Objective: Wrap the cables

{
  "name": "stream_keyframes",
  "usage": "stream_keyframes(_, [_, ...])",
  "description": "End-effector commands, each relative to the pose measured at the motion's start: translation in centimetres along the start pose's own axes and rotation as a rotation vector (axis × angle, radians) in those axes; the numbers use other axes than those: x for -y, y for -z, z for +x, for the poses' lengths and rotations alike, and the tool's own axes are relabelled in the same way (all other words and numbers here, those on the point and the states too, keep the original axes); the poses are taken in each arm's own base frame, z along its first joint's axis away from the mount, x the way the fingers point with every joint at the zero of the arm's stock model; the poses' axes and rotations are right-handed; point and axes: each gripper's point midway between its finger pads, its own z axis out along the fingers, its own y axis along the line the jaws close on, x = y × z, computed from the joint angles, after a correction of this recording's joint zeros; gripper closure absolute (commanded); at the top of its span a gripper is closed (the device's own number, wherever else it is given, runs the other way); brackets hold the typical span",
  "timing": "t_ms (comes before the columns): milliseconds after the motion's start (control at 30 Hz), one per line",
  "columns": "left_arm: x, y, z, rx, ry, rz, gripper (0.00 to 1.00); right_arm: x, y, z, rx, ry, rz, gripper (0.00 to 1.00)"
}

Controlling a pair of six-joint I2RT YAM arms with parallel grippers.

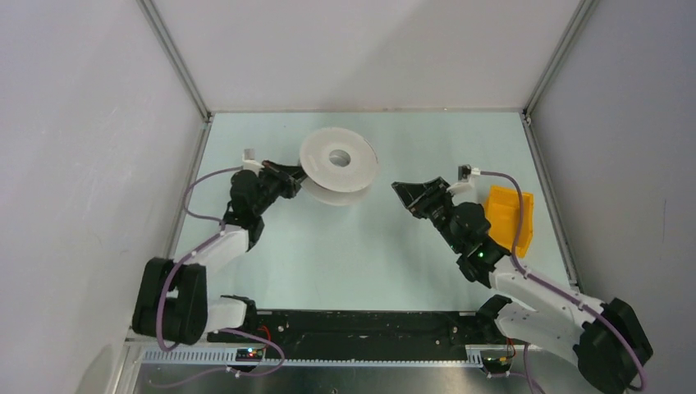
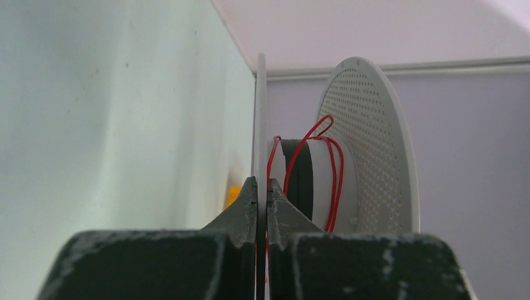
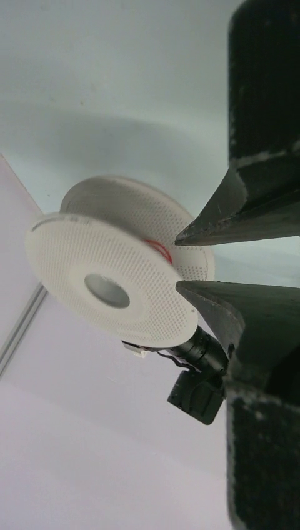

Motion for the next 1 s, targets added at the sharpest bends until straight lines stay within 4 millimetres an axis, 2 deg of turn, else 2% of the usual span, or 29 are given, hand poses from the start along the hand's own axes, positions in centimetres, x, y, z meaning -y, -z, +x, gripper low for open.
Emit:
stream_keyframes(0, [3.0,-2.4,2.4,-0.088,-0.094,0.117,1.0,1.7,1.5,-1.7,0.054,0.13,0.043,0.68])
stream_keyframes(33, [1.9,-3.1,2.9,-0.106,-0.09,0.093,1.0,1.7,1.7,-1.8,0.056,0.136,0.042,0.68])
stream_keyframes(67, [2.1,-3.5,3.5,-0.123,-0.095,0.104,1.0,2.3,1.8,-1.8,0.053,0.151,0.059,0.68])
stream_keyframes(100, [1.1,-4.1,4.0,-0.145,-0.088,0.086,1.0,2.5,2.1,-1.8,0.05,0.154,0.061,0.68])
stream_keyframes(133, [1.5,-4.5,4.5,-0.162,-0.095,0.104,1.0,2.9,2.1,-1.9,0.047,0.16,0.071,0.68])
stream_keyframes(167, [0.5,-5.1,5.1,-0.189,-0.094,0.086,1.0,3.2,2.3,-1.7,0.041,0.162,0.074,0.68])
stream_keyframes(200, [0.9,-5.5,5.6,-0.206,-0.104,0.103,1.0,3.5,2.3,-1.8,0.041,0.165,0.079,0.68])
stream_keyframes(367, [-1.8,-7.1,7.2,-0.27,-0.115,0.067,1.0,4.8,2.4,-1.6,0.029,0.172,0.103,0.68])
stream_keyframes(667, [-6.4,-7.3,8.7,-0.338,-0.127,-0.013,1.0,5.9,2.4,-1.6,0.024,0.172,0.117,0.68])
stream_keyframes(967, [-8.6,-6.9,8.7,-0.365,-0.145,-0.046,0.98,6.9,2.2,-1.3,0.003,0.168,0.138,0.68])
